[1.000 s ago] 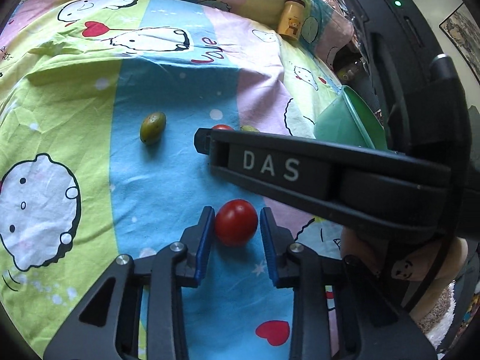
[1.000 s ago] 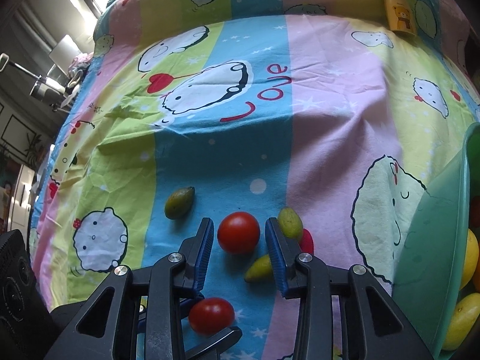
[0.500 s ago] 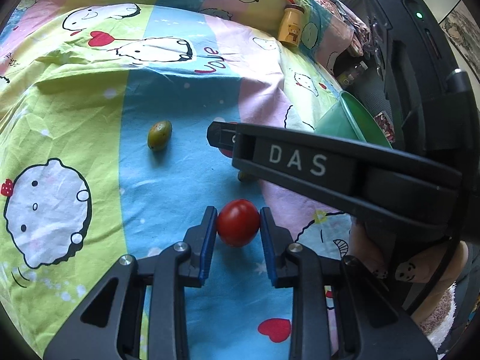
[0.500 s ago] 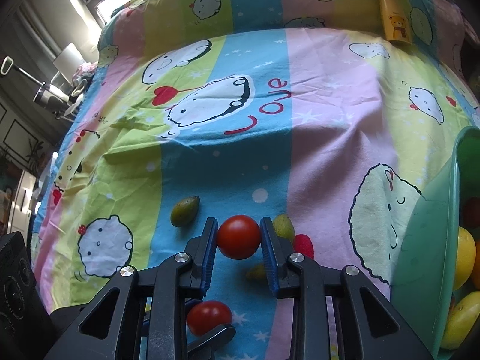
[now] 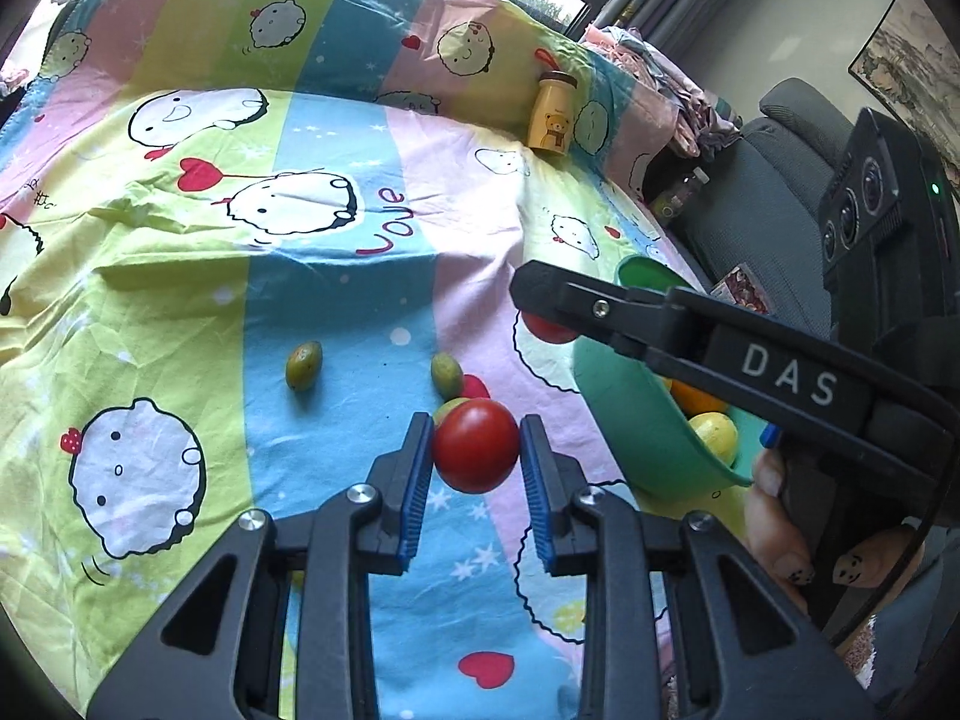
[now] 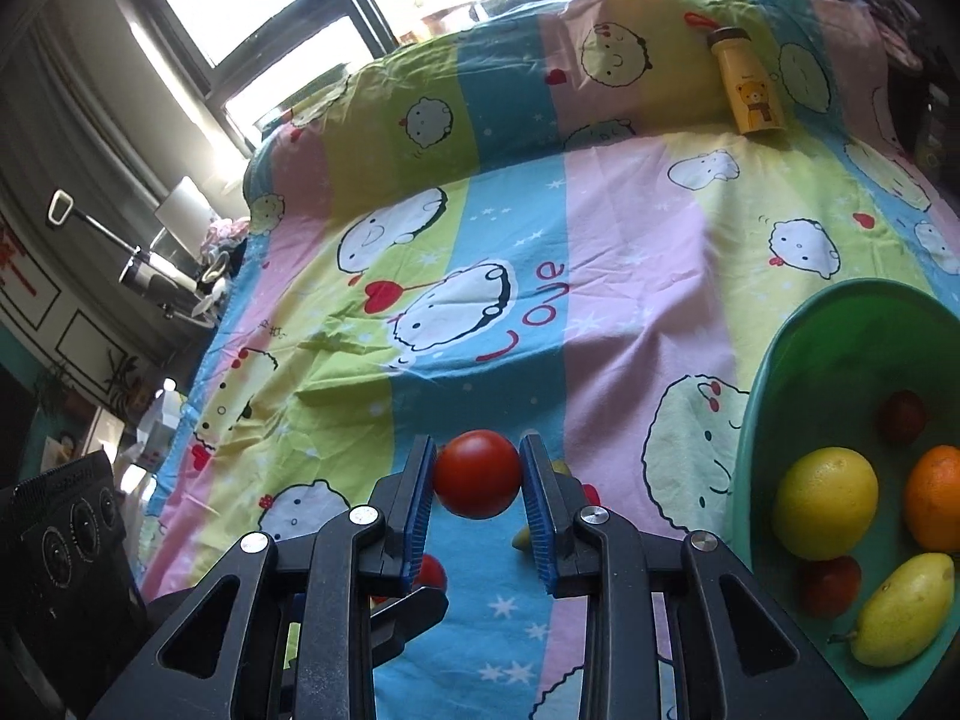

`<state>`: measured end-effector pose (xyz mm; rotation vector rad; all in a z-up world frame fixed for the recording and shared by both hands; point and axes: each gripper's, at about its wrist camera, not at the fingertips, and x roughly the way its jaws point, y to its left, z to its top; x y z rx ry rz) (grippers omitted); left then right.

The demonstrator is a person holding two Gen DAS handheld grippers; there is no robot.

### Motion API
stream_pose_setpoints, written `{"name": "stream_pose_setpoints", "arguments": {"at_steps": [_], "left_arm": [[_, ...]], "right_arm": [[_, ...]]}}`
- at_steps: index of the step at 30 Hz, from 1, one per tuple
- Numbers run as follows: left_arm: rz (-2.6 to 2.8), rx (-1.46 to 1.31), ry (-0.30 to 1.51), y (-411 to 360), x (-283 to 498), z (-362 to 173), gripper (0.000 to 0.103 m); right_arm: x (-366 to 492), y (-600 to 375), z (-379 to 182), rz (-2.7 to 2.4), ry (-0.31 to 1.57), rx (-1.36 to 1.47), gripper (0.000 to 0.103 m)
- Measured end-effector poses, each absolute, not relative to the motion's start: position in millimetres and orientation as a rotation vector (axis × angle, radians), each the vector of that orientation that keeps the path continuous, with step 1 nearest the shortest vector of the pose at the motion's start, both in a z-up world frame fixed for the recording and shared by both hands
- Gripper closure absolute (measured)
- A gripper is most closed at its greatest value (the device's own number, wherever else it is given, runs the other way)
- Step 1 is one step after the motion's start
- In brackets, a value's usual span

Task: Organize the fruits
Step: 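Carry the left gripper's tomato over the basin while the right gripper carries its tomato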

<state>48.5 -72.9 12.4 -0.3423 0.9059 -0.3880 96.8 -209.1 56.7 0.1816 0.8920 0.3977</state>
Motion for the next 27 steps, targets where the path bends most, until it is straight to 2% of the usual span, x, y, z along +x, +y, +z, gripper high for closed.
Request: {"name": "stream_pose_setpoints", "arguments": {"at_steps": [12,27], "left_arm": [[-0.466,-0.310,0.855,-124.8,59.1,46.4,0.075],[-0.581,-0.247,0.852,-190.8,71.4,69.2,0.075]], "right_arm": [[76.5,-278.9,91.2,0.293,0.757,0.309,0.072],[62.9,-362.0,90.0,0.117,0.723,0.423,0.072]]}}
